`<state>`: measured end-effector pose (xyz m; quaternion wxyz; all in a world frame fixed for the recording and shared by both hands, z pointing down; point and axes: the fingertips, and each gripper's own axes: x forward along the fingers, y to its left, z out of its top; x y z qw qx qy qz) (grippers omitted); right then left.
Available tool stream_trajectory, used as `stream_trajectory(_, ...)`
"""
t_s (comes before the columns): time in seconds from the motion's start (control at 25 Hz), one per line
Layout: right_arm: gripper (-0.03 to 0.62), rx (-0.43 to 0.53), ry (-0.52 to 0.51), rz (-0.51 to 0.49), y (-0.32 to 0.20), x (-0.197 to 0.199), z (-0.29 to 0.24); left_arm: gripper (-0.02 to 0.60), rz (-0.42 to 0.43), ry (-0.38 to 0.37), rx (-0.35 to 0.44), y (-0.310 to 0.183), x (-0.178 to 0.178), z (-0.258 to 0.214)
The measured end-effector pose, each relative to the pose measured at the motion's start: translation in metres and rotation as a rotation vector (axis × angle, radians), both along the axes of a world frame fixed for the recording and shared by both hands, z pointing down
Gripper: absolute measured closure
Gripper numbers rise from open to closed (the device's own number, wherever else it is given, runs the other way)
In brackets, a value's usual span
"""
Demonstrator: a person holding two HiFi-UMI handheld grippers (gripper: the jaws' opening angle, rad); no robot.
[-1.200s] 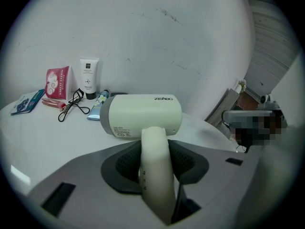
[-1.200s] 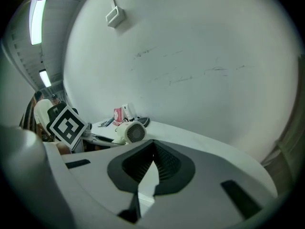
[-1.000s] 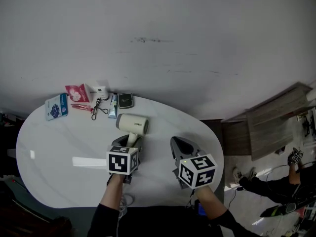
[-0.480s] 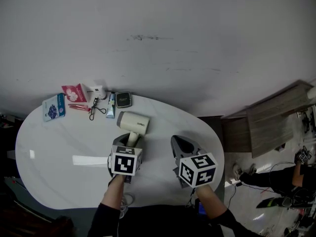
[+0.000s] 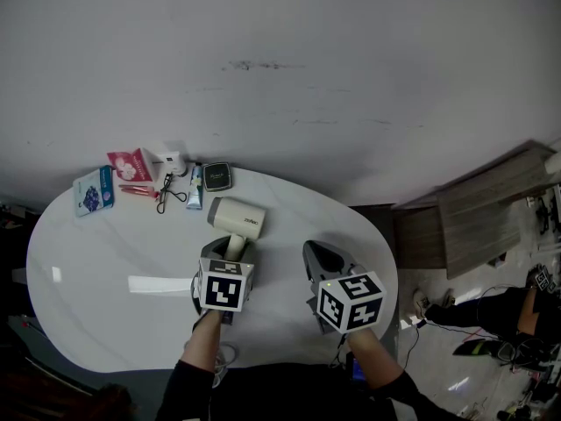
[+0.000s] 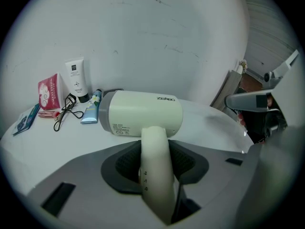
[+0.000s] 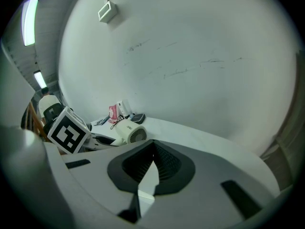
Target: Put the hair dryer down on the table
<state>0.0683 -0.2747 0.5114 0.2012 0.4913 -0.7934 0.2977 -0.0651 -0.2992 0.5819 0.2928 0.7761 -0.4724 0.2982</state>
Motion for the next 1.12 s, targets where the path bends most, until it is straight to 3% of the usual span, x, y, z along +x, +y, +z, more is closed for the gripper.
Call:
stream_trajectory(0.64, 0.594, -0.010, 0.004, -0.009, 0.0035, -0.0028, 0.0030, 0.413, -0.012, 0.075, -0.014, 0.0000, 0.0010, -0.0005)
stream_trajectory(1.12, 0.594, -0.015, 0.014, -0.006, 0.0063, -0.0017, 0.0042, 0.383, -0.030, 0.089, -0.011, 0.0002, -0.0016, -0.0042)
